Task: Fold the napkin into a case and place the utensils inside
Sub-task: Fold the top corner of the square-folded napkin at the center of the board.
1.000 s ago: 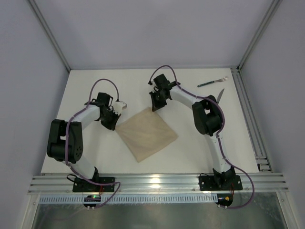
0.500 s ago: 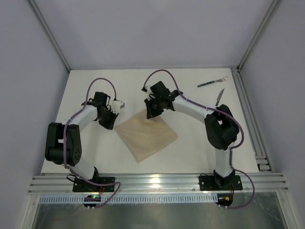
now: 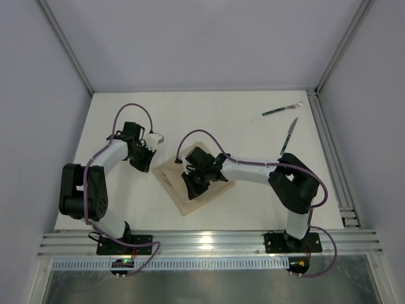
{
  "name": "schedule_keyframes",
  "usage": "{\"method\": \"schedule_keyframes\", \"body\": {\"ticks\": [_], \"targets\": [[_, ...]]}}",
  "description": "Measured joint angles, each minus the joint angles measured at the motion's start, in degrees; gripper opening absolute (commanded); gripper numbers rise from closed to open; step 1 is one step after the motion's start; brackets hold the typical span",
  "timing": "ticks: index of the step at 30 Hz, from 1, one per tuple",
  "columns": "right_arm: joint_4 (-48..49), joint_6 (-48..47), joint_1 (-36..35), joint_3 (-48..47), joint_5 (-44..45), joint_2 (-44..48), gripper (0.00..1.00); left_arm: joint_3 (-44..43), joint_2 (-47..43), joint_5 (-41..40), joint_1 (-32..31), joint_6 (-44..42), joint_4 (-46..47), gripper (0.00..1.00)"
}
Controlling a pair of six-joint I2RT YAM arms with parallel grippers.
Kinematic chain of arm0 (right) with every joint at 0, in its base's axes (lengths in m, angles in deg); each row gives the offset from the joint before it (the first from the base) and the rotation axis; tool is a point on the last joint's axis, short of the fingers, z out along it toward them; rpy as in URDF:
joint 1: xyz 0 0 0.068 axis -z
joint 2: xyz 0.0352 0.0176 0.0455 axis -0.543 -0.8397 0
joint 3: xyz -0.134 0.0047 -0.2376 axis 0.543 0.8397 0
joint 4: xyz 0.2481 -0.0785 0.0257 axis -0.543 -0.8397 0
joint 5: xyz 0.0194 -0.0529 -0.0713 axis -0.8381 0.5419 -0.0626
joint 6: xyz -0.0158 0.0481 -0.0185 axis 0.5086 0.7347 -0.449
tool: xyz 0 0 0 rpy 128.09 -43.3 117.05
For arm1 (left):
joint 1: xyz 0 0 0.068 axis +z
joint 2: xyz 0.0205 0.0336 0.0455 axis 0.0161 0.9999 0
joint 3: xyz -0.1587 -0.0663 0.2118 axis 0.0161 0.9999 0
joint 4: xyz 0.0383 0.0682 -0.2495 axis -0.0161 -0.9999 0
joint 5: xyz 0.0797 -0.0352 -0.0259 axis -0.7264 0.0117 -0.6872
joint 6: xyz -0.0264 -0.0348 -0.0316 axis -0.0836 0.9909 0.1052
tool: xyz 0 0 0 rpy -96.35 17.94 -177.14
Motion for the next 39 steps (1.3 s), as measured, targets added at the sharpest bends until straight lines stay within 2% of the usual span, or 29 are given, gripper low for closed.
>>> {"method": "schedule_keyframes", "body": {"ticks": [9, 26, 27, 28, 30, 31, 32, 35, 39], "targets": [[2.58, 2.51, -4.72, 1.95, -0.55, 2.10, 0.04, 0.02, 0.00, 0.07, 0.00, 0.00, 0.00, 0.04], [3.63, 2.43, -6.99, 4.85, -1.44, 2.45, 0.04, 0.02, 0.00, 0.00, 0.00, 0.00, 0.00, 0.04], [3.74, 2.36, -6.99, 4.85, -1.44, 2.45, 0.05, 0.02, 0.00, 0.00, 0.00, 0.00, 0.00, 0.04], [3.89, 2.29, -6.99, 4.85, -1.46, 2.45, 0.16, 0.02, 0.00, 0.00, 0.02, 0.00, 0.00, 0.04], [4.17, 2.14, -6.99, 4.85, -1.60, 2.45, 0.27, 0.02, 0.00, 0.04, 0.00, 0.00, -0.02, 0.05], [4.31, 2.10, -6.99, 4.85, -1.68, 2.45, 0.37, 0.02, 0.00, 0.04, 0.00, -0.02, -0.04, 0.06], [4.42, 2.19, -6.99, 4.85, -1.75, 2.45, 0.41, 0.02, 0.00, 0.07, 0.00, -0.02, -0.15, 0.08], [4.90, 1.64, -6.99, 4.85, -2.12, 2.45, 0.50, 0.00, -0.42, 0.11, 0.00, -0.02, -0.83, 0.11], [5.07, 1.40, -6.99, 4.85, -2.01, 3.04, 0.53, -0.46, -2.27, 0.22, 0.00, -0.11, -2.38, 0.18]]}}
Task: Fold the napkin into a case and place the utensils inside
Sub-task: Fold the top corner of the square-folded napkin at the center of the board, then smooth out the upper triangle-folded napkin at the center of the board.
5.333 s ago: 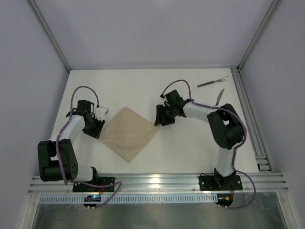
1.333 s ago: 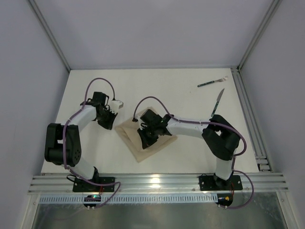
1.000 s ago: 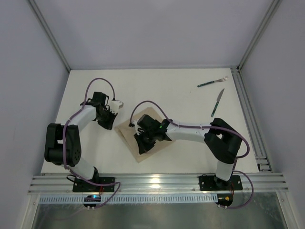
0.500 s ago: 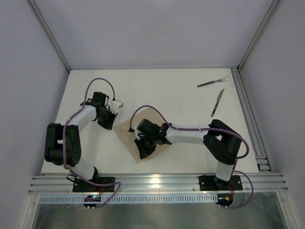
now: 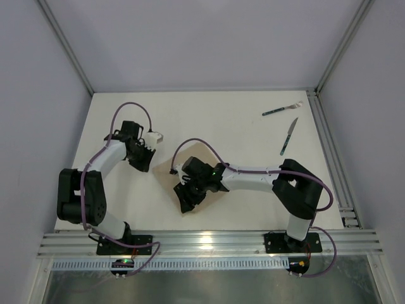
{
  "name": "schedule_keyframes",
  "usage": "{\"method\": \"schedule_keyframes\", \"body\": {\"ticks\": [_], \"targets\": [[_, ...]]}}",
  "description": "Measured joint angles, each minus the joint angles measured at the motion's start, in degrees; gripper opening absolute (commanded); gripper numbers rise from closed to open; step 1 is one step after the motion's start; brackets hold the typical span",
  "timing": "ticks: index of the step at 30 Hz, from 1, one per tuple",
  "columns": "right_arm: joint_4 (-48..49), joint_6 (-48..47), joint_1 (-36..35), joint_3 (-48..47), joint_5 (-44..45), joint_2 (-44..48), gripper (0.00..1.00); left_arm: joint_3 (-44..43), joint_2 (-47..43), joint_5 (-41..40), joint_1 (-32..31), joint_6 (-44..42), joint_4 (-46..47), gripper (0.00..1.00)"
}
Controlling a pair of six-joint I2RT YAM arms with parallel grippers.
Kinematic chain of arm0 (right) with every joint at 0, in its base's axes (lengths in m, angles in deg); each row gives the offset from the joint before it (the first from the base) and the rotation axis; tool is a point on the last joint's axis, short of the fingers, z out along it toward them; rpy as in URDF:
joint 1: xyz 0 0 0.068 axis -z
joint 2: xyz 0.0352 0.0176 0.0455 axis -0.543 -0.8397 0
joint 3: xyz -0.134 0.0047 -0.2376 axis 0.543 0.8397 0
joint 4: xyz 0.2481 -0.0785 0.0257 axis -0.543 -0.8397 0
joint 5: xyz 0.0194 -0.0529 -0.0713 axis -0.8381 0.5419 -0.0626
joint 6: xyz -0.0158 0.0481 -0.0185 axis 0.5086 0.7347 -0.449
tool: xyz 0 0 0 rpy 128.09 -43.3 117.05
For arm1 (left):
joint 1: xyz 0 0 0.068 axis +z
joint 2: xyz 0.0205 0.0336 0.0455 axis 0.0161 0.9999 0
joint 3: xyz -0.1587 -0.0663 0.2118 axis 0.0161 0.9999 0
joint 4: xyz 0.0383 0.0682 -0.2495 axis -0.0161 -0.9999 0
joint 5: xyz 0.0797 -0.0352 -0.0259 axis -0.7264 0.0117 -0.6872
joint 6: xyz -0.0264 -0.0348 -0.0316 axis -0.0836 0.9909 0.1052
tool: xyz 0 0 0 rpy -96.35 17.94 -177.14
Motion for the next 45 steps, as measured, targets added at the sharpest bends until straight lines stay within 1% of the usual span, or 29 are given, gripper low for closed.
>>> {"method": "schedule_keyframes", "body": {"ticks": [1, 3, 4, 7, 9, 10, 13, 15, 16, 19, 21, 24, 26, 27, 28, 30, 31, 32, 35, 36, 38, 39, 41, 42, 43, 44, 45], "targets": [[-0.04, 0.00, 0.00, 0.00, 0.13, 0.61, 0.53, -0.28, -0.48, 0.15, 0.00, -0.02, -0.26, 0.20], [-0.11, 0.02, 0.00, 0.00, 0.70, 2.32, 0.53, -0.76, -1.46, 0.66, 0.00, -0.11, -0.72, 0.28], [-0.22, 0.02, 0.00, 0.00, 1.14, 3.50, 0.53, -1.03, -1.99, 1.01, 0.00, -0.09, -1.07, 0.34], [-0.17, 0.31, 0.22, 0.07, 2.64, 7.63, 0.53, -1.33, -3.91, 2.47, 0.00, -0.17, -1.70, 0.44], [-0.13, 0.83, 0.90, 0.68, 3.98, 10.36, 0.53, -1.44, -4.68, 2.97, -0.31, -0.20, -1.95, 0.48], [-0.17, 1.18, 1.49, 1.22, 4.72, 11.56, 0.52, -1.46, -4.72, 2.99, -0.70, -0.15, -1.95, 0.52], [-0.50, 2.32, 4.98, 4.35, 6.86, 14.45, 0.52, -1.42, -4.09, 2.95, -2.49, -0.20, -1.81, 0.58], [-0.79, 3.39, 9.38, 8.04, 8.22, 16.33, 0.53, -1.33, -3.26, 2.93, -3.72, -0.26, -1.42, 0.59], [-1.11, 3.91, 12.00, 10.10, 8.72, 17.20, 0.56, -1.11, -2.75, 2.84, -4.13, -0.35, -0.90, 0.60], [-2.97, 4.52, 18.38, 14.88, 11.41, 18.95, 0.59, -0.39, -1.38, 2.29, -4.48, -0.59, 0.44, 0.61], [-4.37, 4.50, 20.98, 17.11, 12.90, 19.58, 0.59, -0.13, -0.39, 1.75, -4.44, -0.81, 1.18, 0.61], [-5.16, 4.26, 22.67, 18.71, 13.57, 20.22, 0.59, 0.07, 0.76, 1.31, -4.44, -1.49, 2.21, 0.58], [-5.03, 4.13, 23.76, 19.41, 13.66, 20.39, 0.59, 0.09, 1.64, 1.07, -4.44, -1.75, 2.78, 0.54], [-4.76, 4.13, 24.50, 19.91, 13.64, 20.41, 0.59, 0.20, 2.10, 0.87, -4.44, -1.90, 3.10, 0.51], [-4.48, 4.11, 25.03, 20.37, 13.60, 20.41, 0.59, 0.42, 2.49, 0.70, -4.44, -1.99, 3.54, 0.43], [-4.24, 4.11, 26.25, 21.22, 13.53, 20.41, 0.58, 0.81, 3.30, 0.26, -4.44, -2.14, 4.09, 0.37], [-4.22, 4.09, 26.64, 21.42, 13.53, 20.41, 0.57, 0.92, 3.69, 0.11, -4.44, -2.27, 4.26, 0.31], [-4.02, 4.09, 27.02, 21.55, 13.49, 20.39, 0.56, 0.96, 4.07, -0.02, -4.44, -2.38, 4.46, 0.30], [-2.21, 4.02, 27.63, 21.75, 12.57, 20.11, 0.44, 0.98, 5.25, -0.15, -4.44, -2.71, 5.40, 0.24], [-1.14, 4.02, 27.80, 21.75, 11.93, 19.65, 0.35, 0.98, 5.57, -0.15, -4.44, -2.73, 5.64, 0.21], [0.42, 3.98, 27.96, 21.75, 10.88, 18.60, 0.29, 0.98, 6.05, -0.15, -4.44, -2.80, 6.12, 0.17], [1.09, 4.07, 28.04, 21.75, 10.43, 17.92, 0.24, 0.98, 6.12, -0.15, -4.44, -2.82, 6.25, 0.15], [2.10, 4.07, 28.17, 21.75, 9.57, 16.63, 0.18, 0.98, 6.14, -0.20, -4.44, -2.95, 6.47, 0.11], [2.47, 4.09, 28.35, 21.75, 9.14, 16.15, 0.15, 0.98, 6.14, -0.22, -4.44, -3.02, 6.56, 0.08], [2.89, 4.11, 28.63, 21.75, 8.68, 15.91, 0.09, 0.98, 6.14, -0.24, -4.44, -3.04, 6.58, 0.07], [3.26, 4.04, 28.89, 21.75, 8.31, 15.76, 0.05, 0.98, 6.14, -0.31, -4.44, -3.15, 6.62, 0.05], [3.56, 4.15, 29.20, 21.75, 7.82, 15.65, 0.04, 0.98, 6.14, -0.35, -4.44, -3.19, 6.69, 0.04]]}}
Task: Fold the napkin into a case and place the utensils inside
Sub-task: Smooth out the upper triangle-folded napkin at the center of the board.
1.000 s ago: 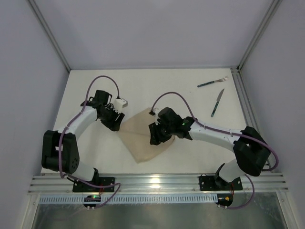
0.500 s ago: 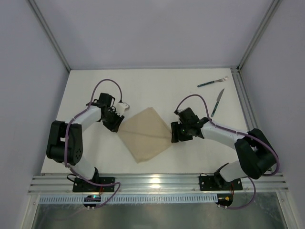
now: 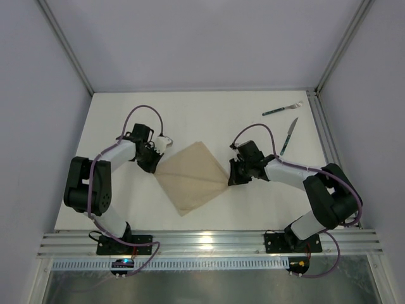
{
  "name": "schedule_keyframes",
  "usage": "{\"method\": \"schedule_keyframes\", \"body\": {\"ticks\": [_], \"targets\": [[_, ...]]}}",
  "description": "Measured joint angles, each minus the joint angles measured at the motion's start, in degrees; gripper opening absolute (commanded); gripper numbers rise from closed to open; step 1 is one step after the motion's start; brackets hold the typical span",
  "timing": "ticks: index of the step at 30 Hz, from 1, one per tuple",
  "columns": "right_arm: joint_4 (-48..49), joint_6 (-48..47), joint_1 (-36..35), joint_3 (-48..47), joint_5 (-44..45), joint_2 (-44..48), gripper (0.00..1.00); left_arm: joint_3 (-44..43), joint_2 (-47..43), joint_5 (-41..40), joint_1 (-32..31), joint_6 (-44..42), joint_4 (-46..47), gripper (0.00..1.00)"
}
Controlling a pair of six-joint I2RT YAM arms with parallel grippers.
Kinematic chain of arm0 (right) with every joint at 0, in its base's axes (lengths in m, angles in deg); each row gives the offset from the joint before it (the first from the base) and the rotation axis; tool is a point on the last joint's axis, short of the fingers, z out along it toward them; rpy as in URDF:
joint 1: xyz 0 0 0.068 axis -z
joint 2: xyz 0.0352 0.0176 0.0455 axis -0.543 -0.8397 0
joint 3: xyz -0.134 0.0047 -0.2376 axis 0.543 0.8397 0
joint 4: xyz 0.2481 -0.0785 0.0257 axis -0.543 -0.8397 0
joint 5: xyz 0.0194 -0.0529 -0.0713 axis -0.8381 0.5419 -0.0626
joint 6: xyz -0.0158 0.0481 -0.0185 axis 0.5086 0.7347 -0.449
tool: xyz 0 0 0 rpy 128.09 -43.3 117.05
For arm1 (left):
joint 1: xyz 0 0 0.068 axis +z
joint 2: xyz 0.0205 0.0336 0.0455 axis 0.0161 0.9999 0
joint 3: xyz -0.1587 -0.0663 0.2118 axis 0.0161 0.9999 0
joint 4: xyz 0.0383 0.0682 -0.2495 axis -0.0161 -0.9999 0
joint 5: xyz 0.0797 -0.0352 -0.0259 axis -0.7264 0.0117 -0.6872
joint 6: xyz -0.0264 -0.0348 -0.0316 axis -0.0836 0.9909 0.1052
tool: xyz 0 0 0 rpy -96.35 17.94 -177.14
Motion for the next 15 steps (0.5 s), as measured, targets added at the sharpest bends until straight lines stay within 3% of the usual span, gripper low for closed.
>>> {"method": "schedule_keyframes", "body": {"ticks": [10, 14, 15], "targets": [[2.71, 0.17, 2.58, 0.00, -2.16, -0.02, 0.04, 0.15, 0.00, -0.44, 0.26, 0.02, 0.94, 0.00], [3.26, 0.13, 2.60, 0.00, -1.77, -0.79, 0.27, 0.33, 0.02, -0.98, 0.31, 0.00, 1.49, 0.00], [3.10, -0.11, 2.67, -0.04, -1.55, -1.03, 0.37, 0.33, 0.02, -1.01, 0.33, 0.00, 1.51, 0.01]]}}
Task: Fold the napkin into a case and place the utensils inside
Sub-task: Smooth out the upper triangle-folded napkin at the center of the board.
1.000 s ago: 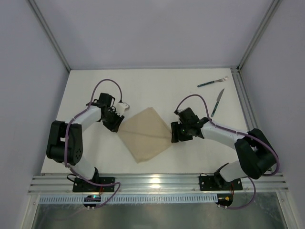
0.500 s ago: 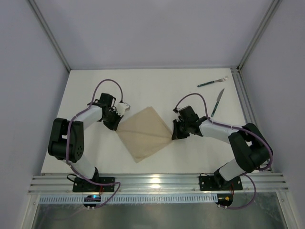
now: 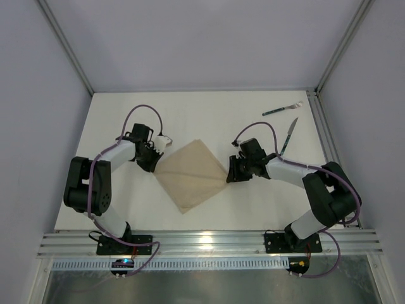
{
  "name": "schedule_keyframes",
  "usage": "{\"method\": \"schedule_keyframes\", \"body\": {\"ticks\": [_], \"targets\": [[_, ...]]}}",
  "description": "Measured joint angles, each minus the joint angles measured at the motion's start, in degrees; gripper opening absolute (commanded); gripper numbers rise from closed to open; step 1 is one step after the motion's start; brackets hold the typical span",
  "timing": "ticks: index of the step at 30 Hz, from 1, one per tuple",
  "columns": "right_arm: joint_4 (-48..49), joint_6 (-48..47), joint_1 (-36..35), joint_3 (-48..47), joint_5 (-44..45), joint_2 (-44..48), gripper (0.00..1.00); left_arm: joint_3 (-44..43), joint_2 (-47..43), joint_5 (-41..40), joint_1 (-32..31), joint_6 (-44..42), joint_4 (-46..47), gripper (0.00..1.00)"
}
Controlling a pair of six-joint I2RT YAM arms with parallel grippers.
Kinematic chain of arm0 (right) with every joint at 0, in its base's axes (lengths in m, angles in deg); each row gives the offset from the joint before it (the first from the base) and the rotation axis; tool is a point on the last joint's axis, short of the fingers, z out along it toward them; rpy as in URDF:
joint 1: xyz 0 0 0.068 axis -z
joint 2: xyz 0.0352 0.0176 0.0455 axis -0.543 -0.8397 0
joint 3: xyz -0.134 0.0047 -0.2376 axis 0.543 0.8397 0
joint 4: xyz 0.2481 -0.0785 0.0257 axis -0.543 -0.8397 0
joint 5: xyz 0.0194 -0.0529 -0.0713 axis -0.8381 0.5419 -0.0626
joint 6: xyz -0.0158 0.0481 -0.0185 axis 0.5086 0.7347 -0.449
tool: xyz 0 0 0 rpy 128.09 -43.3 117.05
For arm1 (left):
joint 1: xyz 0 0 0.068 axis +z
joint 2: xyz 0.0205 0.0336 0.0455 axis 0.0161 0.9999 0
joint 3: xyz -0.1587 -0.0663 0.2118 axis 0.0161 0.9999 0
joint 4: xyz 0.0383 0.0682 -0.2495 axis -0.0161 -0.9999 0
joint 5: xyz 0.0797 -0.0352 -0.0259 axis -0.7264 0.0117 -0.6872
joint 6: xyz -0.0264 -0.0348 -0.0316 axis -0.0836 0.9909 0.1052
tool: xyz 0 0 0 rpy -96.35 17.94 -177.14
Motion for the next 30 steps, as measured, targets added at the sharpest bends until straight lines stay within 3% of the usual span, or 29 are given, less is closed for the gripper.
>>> {"method": "schedule_keyframes", "body": {"ticks": [3, 7, 9, 10, 14, 16, 20, 25, 30], "targets": [[-1.77, -1.03, 0.02, -1.46, 1.07, 0.35, 0.48, 0.11, -0.02, 0.07, 0.00, -0.09, 0.11, 0.05], [-4.31, -1.92, -0.39, -3.26, 3.89, 3.87, 0.47, 0.63, -0.44, 0.11, 0.09, -0.11, 0.68, 0.08], [-4.81, -1.88, -1.60, -3.41, 5.42, 7.50, 0.38, 0.87, -0.66, 0.07, 0.09, -0.11, 0.90, 0.09], [-4.68, -1.66, -3.32, -3.43, 6.58, 9.55, 0.27, 0.96, -0.70, 0.07, 0.09, -0.11, 1.01, 0.09], [-1.16, 0.17, -13.86, -3.72, 6.71, 12.37, 0.09, 1.07, -0.79, 0.00, 0.09, -0.11, 1.11, 0.09], [2.29, 1.62, -19.47, -4.39, 3.74, 10.25, 0.04, 1.07, -0.79, -0.02, 0.09, -0.11, 1.16, 0.10], [6.49, 3.67, -24.61, -8.85, -1.33, 0.83, 0.04, 1.25, -0.92, -0.04, 0.09, -0.11, 1.31, 0.10], [8.15, 5.01, -27.32, -15.69, -6.21, -11.50, 0.04, 1.49, -1.11, -0.13, 0.09, -0.09, 1.55, 0.10], [4.66, 5.03, -28.22, -18.71, -9.25, -17.35, 0.04, 1.49, -1.11, -0.33, 0.09, 0.02, 1.64, 0.10]]}}
